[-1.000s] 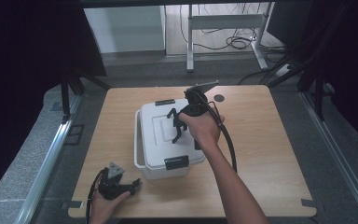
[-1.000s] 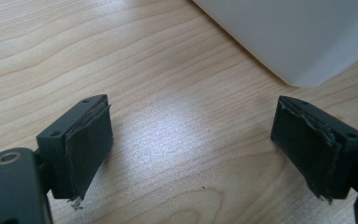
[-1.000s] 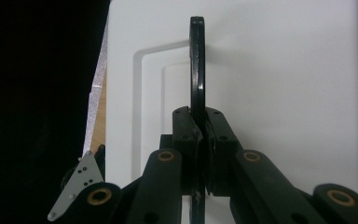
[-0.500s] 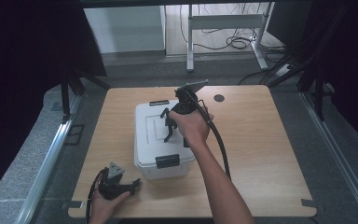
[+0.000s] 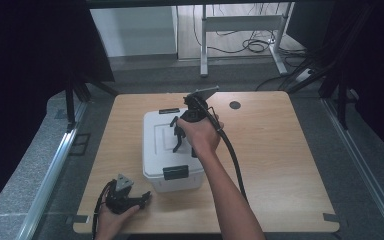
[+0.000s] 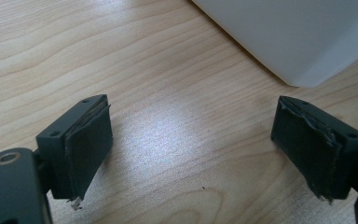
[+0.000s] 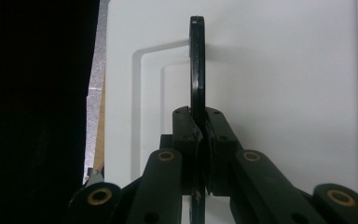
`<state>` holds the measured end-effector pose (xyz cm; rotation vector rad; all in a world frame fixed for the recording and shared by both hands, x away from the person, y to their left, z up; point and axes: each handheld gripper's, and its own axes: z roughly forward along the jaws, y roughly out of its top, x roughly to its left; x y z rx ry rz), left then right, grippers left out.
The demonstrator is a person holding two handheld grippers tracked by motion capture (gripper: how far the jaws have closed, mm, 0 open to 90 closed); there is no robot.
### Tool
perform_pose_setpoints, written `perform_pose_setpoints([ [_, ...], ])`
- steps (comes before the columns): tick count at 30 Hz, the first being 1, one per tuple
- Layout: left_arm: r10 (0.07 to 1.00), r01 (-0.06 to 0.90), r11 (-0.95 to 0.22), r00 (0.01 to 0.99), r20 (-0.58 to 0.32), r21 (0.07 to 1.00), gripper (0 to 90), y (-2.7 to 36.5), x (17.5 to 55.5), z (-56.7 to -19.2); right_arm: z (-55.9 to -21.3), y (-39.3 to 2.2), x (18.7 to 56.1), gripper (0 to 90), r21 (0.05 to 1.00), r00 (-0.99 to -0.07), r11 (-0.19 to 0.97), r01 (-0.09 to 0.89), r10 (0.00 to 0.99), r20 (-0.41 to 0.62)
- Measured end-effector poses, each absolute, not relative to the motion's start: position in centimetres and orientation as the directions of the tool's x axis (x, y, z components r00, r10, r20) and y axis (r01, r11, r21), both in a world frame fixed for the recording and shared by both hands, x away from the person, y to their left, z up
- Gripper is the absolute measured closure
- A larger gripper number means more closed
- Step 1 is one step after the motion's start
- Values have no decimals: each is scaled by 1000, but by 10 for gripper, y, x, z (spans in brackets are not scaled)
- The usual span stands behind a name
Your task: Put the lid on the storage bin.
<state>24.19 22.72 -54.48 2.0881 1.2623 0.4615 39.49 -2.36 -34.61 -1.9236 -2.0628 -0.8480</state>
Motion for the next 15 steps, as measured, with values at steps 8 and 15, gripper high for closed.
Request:
perform_pose_setpoints([
  [8, 878, 652, -330, 477, -32, 682, 123, 227, 242, -545, -358, -20, 396, 845, 262, -131, -4, 965, 859, 495],
  [15, 878, 652, -330, 478, -32, 683, 123, 227, 242, -545, -361, -28, 396, 688, 307, -185, 20, 951, 834, 520],
])
